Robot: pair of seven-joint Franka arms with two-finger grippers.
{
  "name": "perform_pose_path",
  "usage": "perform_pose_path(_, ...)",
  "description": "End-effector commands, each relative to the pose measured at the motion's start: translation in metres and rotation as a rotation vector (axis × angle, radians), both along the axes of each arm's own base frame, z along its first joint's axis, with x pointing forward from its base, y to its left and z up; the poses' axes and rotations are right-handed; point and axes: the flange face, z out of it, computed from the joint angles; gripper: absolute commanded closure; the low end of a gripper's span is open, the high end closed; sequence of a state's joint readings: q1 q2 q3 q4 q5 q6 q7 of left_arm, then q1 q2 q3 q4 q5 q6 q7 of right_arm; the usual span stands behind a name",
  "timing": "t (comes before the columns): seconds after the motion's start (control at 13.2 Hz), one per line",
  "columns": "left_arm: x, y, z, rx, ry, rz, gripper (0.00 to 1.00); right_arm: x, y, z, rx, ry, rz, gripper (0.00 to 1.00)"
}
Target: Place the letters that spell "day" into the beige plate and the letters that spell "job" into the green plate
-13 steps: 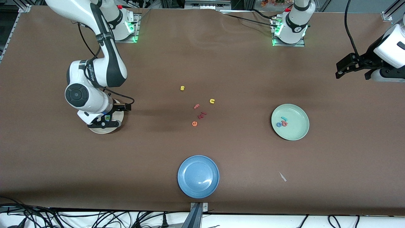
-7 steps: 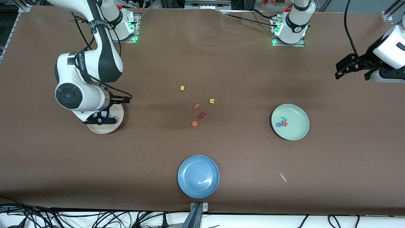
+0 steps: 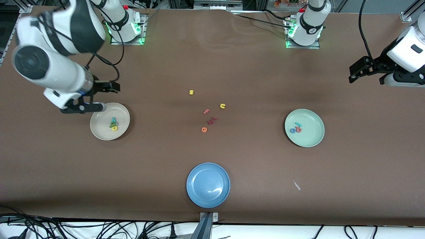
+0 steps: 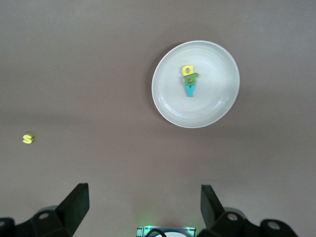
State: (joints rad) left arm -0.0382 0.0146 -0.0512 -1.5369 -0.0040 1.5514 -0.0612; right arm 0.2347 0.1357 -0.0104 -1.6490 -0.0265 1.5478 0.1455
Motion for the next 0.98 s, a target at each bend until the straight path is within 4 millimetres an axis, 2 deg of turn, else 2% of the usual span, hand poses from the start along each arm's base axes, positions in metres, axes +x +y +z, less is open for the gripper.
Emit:
perform_pose_path(0.0, 0.005, -0.001, 0.004, 0.021, -0.022, -0.005, 0.0, -0.027, -0.028, 0.049, -0.002, -0.018, 0.008, 0.0)
perform_pose_path(0.3, 0.005, -0.002, 0.003, 0.022, -0.014, -0.008, 0.0, -0.031, -0.057, 0.086, -0.025, -0.054, -0.036, 0.0)
perform_pose_path(0.38, 0.005, -0.001, 0.005, 0.02, -0.02, -0.008, 0.0, -0.034, -0.074, 0.092, -0.018, -0.056, -0.067, 0.0)
perform_pose_path(0.53, 0.006, -0.003, 0.002, 0.021, -0.016, -0.007, 0.0, -0.034, -0.099, 0.095, -0.01, -0.06, -0.112, 0.0)
perform_pose_path(0.76, 0.006, -0.006, 0.001, 0.023, -0.013, -0.019, 0.0, -0.03, -0.119, 0.093, 0.067, -0.07, -0.112, 0.0)
perform_pose_path(0.91, 0.003, -0.028, 0.0, 0.035, -0.014, -0.058, 0.0, -0.029, -0.121, 0.087, 0.076, -0.073, -0.067, 0.0)
